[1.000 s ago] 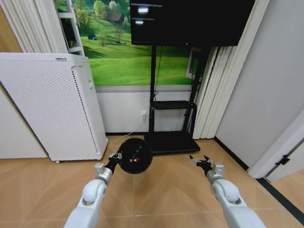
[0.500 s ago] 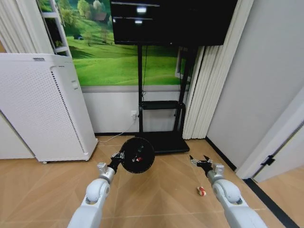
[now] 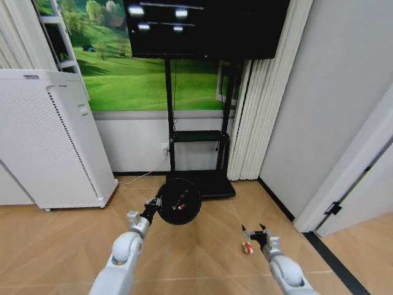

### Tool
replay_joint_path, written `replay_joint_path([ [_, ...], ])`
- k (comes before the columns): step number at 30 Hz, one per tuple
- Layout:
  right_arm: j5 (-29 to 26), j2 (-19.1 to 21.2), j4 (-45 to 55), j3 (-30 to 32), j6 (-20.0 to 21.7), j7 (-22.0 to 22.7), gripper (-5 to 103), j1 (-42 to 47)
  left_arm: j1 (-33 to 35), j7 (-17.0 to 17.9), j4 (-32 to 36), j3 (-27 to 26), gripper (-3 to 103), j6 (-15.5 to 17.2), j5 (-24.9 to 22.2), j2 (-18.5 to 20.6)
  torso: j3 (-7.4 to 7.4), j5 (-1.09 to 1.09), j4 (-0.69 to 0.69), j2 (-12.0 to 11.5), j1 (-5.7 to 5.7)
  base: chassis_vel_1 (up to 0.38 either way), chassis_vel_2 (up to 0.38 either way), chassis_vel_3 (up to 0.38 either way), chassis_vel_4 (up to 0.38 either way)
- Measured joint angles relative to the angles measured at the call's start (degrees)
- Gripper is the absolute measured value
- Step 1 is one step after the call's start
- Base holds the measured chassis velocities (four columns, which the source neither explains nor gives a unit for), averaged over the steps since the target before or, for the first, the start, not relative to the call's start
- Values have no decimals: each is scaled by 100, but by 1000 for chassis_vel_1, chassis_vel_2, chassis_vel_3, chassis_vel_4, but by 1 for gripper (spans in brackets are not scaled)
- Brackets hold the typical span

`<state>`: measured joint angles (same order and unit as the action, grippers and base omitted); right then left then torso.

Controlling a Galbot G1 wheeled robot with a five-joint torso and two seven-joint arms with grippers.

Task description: Pick up the trash bin and place the garbage on the floor into it.

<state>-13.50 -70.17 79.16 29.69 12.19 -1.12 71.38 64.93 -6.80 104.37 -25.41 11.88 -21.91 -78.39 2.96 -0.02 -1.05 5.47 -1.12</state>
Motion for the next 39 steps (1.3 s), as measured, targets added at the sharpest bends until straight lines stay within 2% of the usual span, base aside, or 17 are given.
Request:
replay_joint_path([
  [6,68,-326,-1171,-72,-81,10,100,-629,60,-25,111,-1,3,-5,-32,5,0,1,-2,0,0,7,4,-8,-4],
  [14,357,-445,-2256,-40,-195,27,100,-1232,161,-109,231,-107,3,-10,-131,68,0,2,-2,0,0,0,0,0,0],
  [24,587,-540,-2933,49,-260,94,100,-1657,247,-219,314,-256,3,-12,-261,148,0,1,-2,0,0,0,0,0,0],
  [37,492,-551,-3701,190,-287,157,100,-1993,326,-263,362,-425,3,-17,-404,253,0,2,-2,1,0,0,0,0,0],
  [39,467,-552,-3724,204,-304,161,103,-2003,339,-262,369,-440,3,-19,-414,255,0,2,-2,2,0,0,0,0,0],
])
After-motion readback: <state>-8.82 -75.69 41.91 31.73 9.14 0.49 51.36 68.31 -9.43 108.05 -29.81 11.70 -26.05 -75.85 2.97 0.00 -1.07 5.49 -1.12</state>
